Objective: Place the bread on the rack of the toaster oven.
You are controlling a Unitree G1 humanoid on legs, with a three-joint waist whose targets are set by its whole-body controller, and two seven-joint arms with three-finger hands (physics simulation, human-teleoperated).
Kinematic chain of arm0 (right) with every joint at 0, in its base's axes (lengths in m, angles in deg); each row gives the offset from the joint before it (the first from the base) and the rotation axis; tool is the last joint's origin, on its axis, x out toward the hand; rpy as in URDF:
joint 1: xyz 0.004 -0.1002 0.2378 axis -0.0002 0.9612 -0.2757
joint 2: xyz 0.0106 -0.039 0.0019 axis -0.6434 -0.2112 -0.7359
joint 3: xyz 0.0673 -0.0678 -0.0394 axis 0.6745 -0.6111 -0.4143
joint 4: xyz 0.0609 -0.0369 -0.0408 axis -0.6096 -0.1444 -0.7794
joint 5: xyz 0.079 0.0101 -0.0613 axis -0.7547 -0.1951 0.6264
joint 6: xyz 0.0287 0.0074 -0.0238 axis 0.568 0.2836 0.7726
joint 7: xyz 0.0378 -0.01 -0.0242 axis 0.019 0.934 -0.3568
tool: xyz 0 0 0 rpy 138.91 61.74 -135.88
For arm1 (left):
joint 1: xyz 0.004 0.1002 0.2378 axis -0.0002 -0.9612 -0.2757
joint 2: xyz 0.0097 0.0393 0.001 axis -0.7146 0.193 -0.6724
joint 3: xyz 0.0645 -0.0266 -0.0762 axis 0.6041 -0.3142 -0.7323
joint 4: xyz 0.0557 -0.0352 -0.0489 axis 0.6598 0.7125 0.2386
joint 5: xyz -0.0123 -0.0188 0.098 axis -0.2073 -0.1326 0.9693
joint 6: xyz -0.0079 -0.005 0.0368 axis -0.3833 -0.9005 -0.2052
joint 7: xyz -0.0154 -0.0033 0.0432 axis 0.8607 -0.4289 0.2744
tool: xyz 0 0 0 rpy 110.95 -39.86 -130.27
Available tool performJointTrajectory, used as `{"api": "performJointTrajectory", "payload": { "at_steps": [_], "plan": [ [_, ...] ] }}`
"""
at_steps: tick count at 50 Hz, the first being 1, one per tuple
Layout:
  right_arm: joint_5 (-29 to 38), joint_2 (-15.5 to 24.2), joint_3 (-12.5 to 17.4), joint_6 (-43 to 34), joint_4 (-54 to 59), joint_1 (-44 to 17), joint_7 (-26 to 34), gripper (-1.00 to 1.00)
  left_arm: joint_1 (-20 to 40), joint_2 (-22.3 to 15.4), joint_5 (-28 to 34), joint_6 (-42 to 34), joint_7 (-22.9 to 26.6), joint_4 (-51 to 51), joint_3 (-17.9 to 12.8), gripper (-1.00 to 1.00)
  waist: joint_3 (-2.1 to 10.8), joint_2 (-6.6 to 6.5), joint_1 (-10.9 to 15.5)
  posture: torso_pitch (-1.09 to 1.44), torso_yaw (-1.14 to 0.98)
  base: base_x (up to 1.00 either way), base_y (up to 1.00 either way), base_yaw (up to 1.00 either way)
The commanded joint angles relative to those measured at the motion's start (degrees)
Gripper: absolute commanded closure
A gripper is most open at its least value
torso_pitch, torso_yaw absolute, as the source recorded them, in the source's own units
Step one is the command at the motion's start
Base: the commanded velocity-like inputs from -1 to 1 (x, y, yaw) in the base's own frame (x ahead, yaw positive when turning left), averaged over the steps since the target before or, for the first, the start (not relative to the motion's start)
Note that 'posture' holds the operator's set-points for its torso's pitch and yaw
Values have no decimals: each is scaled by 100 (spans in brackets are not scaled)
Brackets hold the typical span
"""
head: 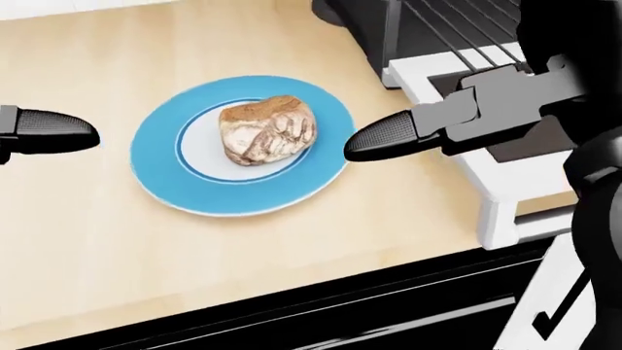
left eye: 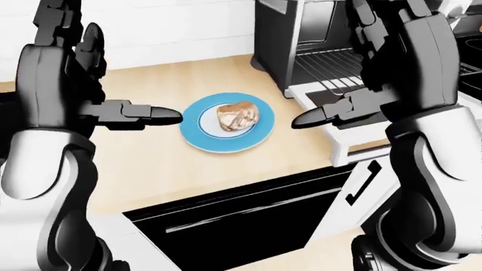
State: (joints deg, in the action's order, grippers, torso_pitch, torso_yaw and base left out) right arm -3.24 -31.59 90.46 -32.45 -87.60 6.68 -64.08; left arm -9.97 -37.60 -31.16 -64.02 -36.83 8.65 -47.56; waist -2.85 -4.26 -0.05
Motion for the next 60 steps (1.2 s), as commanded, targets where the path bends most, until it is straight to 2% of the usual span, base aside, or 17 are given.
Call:
{"api": "performJointTrajectory", "payload": {
  "at_steps": [1, 5, 8, 9, 19, 22, 26, 29, 30, 32, 34, 35, 38, 42, 43, 48, 60],
  "plan": [
    [-37, 45, 49, 101, -16, -81, -31, -100, 86, -22, 21, 71, -18, -50, -25, -100, -1, 17, 2, 0, 0, 0, 0, 0],
    [-32, -16, 30, 153, 4, -13, -81, -100, 61, -18, 6, 72, -9, -72, -39, -100, 67, 301, -37, 0, 0, 0, 0, 0],
    [-9, 24, -17, 178, -21, 29, -71, -100, 65, -28, 21, 81, -18, -57, -27, -100, 113, 314, -24, 0, 0, 0, 0, 0],
    [75, 79, -49, 170, -6, 32, -85, -100, 73, -20, 22, 81, -23, -52, -20, -100, 239, 284, 15, 0, 0, 0, 0, 20],
    [17, 43, 13, 90, -60, -15, -9, -100, 83, -12, 51, 111, -15, -17, 0, -100, 182, 412, 62, 0, 0, 0, 0, 28],
    [1, 53, 21, 84, -76, -4, -5, -100, 80, 0, 68, 129, -14, -4, 26, -100, 138, 535, 50, 0, 0, 0, 0, 30],
    [4, 72, 27, 76, -85, 11, -1, -100, 62, 6, 71, 113, 6, -43, 12, -100, 69, 362, 28, 0, 0, 0, 0, 30],
    [-22, 50, 24, 104, -72, 22, 2, -100, 61, 0, 63, 87, 12, -69, -1, -100, 137, 5, -22, 0, 0, 0, 0, 30],
    [-32, 38, 29, 97, -77, 22, -5, -100, 60, 0, 59, 83, 17, -75, -5, -100, 226, -11, -39, 0, 0, 0, 0, 31],
    [-24, 57, 24, 110, -77, 35, -8, -100, 52, -7, 51, 74, 23, -86, -34, -100, 138, -34, 12, 0, 0, 0, 0, 36],
    [-18, 69, 22, 102, -89, 39, -8, -100, 53, -9, 44, 68, 24, -89, -39, -100, 168, 76, 64, 0, 0, 0, 0, 36],
    [31, 96, -23, 98, -71, 40, -13, -100, 49, -19, 42, 69, 23, -90, -53, -100, 51, 158, 15, 0, 0, 0, 0, 5],
    [24, 68, 36, 12, -95, 15, -55, -100, 61, -29, 33, 53, 7, -93, -54, -100, -66, 295, 25, 0, 0, 0, 0, 0],
    [15, 29, 31, 24, -25, -15, -88, -100, 90, -42, 15, 46, -4, -82, -49, -100, 25, 636, 152, 0, 0, 0, 0, 0],
    [-9, 13, 50, 24, -16, -26, -101, -100, 92, -44, 15, 47, -8, -78, -46, -100, -28, 496, 110, 0, 0, 0, 0, 0],
    [6, 13, -16, 67, 41, -22, -98, -100, 105, -50, 10, 53, -17, -60, -33, -100, 64, 353, 29, 0, 0, 0, 0, 0],
    [262, -75, -299, 156, 328, -145, 78, -100, 56, -55, 15, 93, -20, -52, -47, -100, 130, 336, -29, 0, 0, 0, 0, 0]
  ]
}}
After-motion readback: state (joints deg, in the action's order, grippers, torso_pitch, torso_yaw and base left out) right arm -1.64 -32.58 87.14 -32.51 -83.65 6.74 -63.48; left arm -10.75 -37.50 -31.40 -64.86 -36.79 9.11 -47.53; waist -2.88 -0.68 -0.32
